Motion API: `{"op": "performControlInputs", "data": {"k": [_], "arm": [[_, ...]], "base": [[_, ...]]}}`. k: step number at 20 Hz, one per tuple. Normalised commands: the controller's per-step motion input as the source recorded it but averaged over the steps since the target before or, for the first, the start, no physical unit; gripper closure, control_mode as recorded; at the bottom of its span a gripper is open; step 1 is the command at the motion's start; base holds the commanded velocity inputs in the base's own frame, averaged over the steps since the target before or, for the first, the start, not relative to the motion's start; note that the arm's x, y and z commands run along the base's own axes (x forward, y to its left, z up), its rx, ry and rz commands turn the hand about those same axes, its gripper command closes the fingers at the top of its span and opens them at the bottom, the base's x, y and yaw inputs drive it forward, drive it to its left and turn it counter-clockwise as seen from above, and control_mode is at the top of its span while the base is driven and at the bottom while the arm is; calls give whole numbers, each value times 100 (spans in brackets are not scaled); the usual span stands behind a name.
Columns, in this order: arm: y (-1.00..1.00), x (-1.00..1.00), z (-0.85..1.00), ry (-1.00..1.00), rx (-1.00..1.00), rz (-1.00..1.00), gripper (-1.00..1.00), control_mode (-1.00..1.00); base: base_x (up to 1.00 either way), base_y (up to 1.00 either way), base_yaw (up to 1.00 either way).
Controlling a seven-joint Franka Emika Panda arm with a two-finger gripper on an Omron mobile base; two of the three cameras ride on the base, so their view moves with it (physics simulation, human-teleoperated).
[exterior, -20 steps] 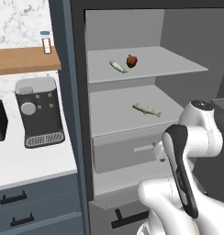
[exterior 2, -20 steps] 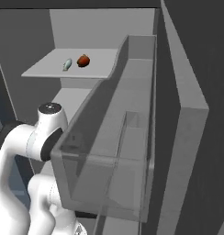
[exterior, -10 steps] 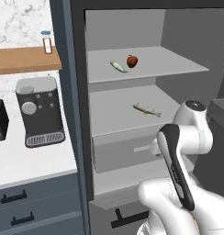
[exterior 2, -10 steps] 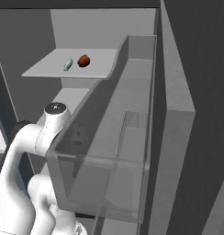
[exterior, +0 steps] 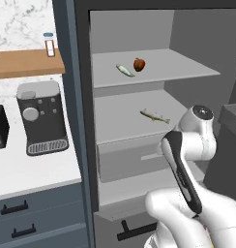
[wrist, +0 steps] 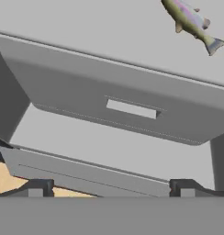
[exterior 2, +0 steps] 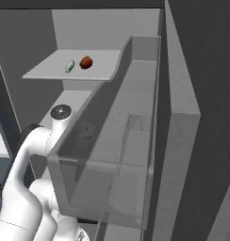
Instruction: Place one bell pepper and one fish in each tupperware on the nearby counter, to pack two identical lunches.
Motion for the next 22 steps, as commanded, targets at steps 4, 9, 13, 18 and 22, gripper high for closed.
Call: {"op": "performControlInputs", "data": {"k": [4, 9, 13, 18, 22], "arm": [[-23, 41, 29, 5, 0, 1, -100, -100], [-26, 61, 3, 10, 0, 0, -100, -100], [-21, 74, 0, 0, 0, 0, -100, -100], [-18, 85, 0, 0, 0, 0, -100, -100], [-6, 79, -4, 0, 0, 0, -100, -100]], "base": [[0, 0, 0], [0, 0, 0], [0, 0, 0], [0, 0, 0], [0, 0, 0]]}}
